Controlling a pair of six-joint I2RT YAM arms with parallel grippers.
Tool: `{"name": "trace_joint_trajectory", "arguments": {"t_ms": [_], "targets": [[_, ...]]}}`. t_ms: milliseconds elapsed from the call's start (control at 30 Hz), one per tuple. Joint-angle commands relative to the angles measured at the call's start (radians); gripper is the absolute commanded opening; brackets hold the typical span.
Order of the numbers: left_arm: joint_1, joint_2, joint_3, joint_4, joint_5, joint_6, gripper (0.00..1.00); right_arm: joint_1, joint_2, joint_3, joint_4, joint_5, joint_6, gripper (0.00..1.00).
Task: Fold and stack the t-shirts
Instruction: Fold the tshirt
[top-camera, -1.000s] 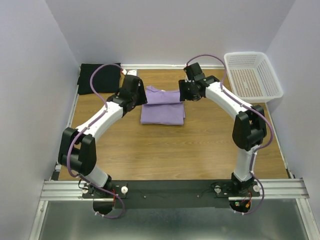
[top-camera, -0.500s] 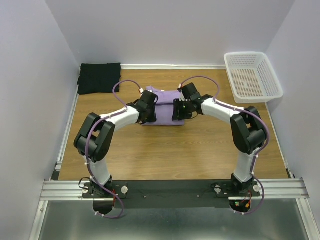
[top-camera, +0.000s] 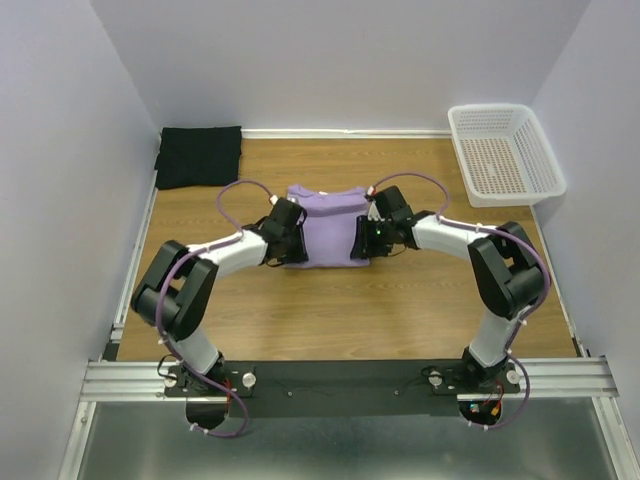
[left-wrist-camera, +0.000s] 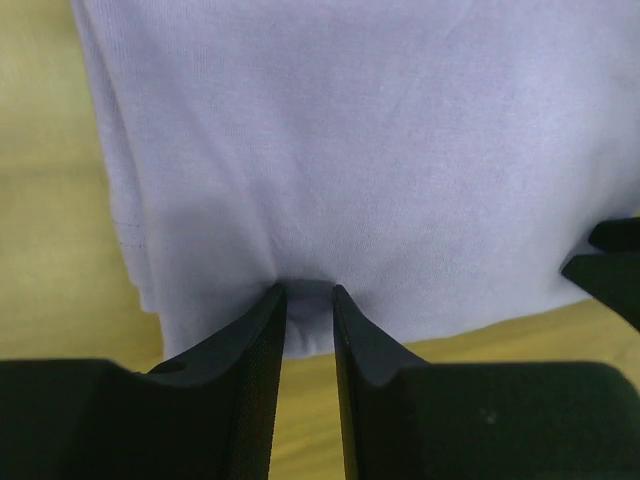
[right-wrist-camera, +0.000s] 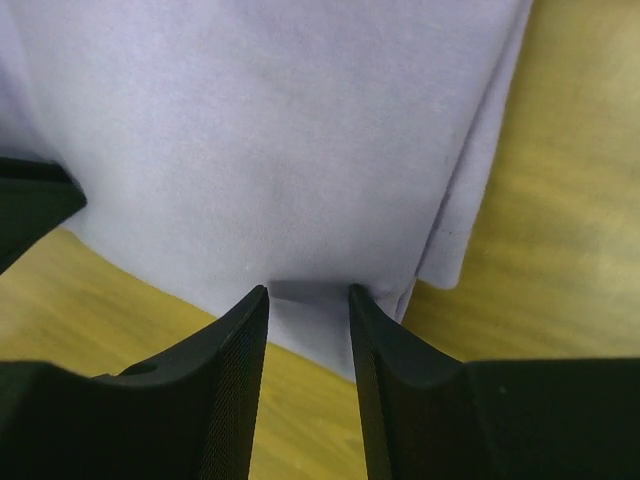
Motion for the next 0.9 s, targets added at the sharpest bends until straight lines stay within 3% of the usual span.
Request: {"name": "trace_joint_trajectory", "arguments": {"t_ms": [0, 167, 233, 467, 633, 867], "targets": [[-0.044, -0.116, -0.137, -0.112, 0.094, -0.041, 0.34, 0.01, -0.059, -0.143, -0.102, -0.077, 0.027, 0.46], [-0.107, -0.261, -0.223, -0.142, 0.115, -0.11, 0.36, 0.037, -0.192, -0.196, -0.187, -0.158, 0.013, 0.46], [-0.106, -0.333, -0.214, -0.174, 0.062, -0.118, 0.37, 0.039, -0.223, -0.171, -0.194, -0.178, 0.009, 0.46], [-0.08, -0.425, -0.123, -0.16, -0.053, -0.112, 0.41, 0.037, -0.156, 0.101, -0.19, -0.212, -0.068, 0.47], [-0.028, -0.278, -0.057, -0.041, 0.02, -0.032, 0.39, 0.027, 0.037, 0.261, -0.187, -0.237, -0.131, 0.45], [0.012, 0.018, 0.123, -0.014, 0.039, 0.04, 0.33, -0.051, 0.197, 0.367, -0.17, -0.276, -0.181, 0.45]]}}
